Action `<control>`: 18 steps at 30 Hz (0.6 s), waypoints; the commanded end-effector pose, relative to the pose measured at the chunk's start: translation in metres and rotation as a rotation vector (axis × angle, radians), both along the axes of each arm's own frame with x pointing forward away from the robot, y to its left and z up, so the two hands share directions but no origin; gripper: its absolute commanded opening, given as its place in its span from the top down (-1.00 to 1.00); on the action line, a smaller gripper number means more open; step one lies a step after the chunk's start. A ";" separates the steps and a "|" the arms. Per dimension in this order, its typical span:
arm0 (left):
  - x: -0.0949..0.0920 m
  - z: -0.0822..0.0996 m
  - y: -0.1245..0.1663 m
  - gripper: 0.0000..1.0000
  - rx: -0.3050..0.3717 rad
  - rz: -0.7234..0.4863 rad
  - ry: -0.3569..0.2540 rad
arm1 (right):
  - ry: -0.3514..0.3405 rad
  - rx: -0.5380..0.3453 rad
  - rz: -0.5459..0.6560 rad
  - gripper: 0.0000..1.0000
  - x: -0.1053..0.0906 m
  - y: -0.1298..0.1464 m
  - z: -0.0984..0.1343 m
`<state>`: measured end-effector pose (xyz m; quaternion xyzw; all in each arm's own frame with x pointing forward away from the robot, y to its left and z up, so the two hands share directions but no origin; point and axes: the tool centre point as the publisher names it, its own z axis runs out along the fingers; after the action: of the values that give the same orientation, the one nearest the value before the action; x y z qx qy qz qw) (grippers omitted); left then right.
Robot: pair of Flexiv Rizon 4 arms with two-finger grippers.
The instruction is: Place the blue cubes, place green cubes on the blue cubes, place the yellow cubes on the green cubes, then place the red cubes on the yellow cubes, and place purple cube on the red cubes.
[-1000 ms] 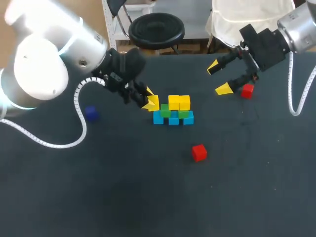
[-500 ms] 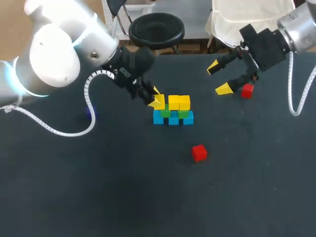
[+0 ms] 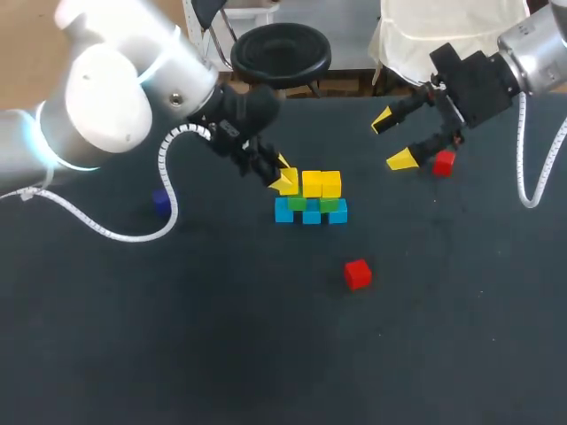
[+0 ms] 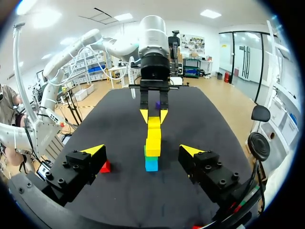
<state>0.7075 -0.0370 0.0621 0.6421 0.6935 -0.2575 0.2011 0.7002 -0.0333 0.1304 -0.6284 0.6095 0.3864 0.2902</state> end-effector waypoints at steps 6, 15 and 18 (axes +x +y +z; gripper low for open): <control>0.007 -0.002 -0.004 1.00 0.006 -0.017 0.005 | -0.001 0.001 0.000 -1.00 0.000 0.000 0.000; 0.008 -0.003 -0.003 1.00 0.010 -0.019 0.007 | -0.001 0.001 0.000 -1.00 0.000 0.000 0.000; 0.007 -0.003 -0.004 1.00 0.007 -0.018 0.007 | -0.001 0.001 0.000 -1.00 0.000 0.000 0.000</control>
<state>0.7129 -0.0402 0.0597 0.6473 0.6902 -0.2579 0.1954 0.7002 -0.0333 0.1304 -0.6284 0.6095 0.3864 0.2902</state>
